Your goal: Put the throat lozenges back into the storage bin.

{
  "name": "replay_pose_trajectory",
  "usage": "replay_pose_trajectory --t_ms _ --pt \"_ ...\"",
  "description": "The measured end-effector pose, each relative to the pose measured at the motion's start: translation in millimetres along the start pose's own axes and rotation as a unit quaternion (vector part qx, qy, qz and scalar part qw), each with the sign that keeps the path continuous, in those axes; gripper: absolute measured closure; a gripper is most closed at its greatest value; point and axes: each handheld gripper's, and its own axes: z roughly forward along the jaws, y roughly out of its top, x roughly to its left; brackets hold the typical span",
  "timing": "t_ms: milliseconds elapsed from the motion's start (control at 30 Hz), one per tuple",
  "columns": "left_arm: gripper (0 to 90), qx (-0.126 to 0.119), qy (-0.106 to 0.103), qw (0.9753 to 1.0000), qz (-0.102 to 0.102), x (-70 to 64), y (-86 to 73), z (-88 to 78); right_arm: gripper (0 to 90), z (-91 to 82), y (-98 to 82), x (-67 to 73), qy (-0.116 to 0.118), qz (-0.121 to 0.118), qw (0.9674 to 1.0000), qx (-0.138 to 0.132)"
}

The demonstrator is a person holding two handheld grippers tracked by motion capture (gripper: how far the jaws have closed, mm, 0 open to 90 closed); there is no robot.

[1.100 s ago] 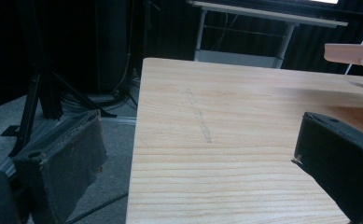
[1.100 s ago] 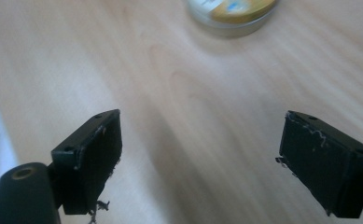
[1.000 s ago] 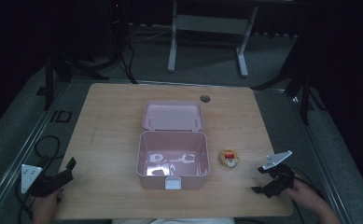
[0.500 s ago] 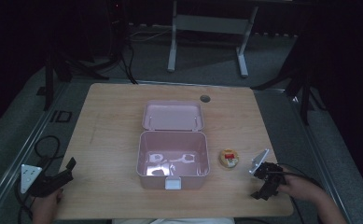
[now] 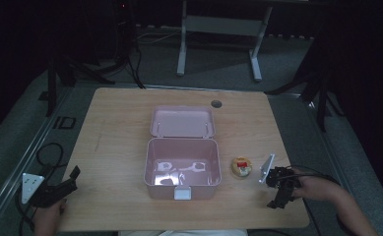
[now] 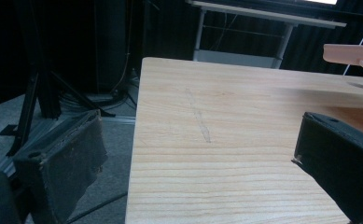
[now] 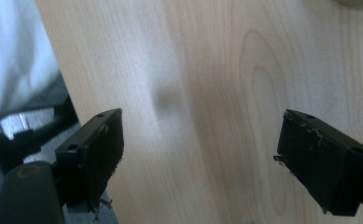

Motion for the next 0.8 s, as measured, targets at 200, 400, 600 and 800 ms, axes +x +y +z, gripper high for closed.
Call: replay_pose_trajectory --t_ms 200,400,600,800 --pt "2.4 0.001 0.001 1.0 0.0 -0.2 0.1 0.1 14.9 -10.9 9.1 3.1 -0.008 -0.033 0.9994 0.012" --pt "2.4 0.002 0.0 1.0 0.0 -0.2 0.1 0.2 14.9 -37.0 31.1 -6.9 -0.042 -0.057 0.9973 0.018" --pt "2.4 0.001 -0.001 1.0 0.0 -0.1 0.0 0.1 14.8 -58.5 57.4 -17.5 -0.06 -0.08 0.9946 0.029" --pt "2.4 0.001 -0.002 1.0 0.0 0.0 0.0 0.1 13.4 -69.4 76.8 -26.0 -0.066 -0.092 0.9932 0.026"
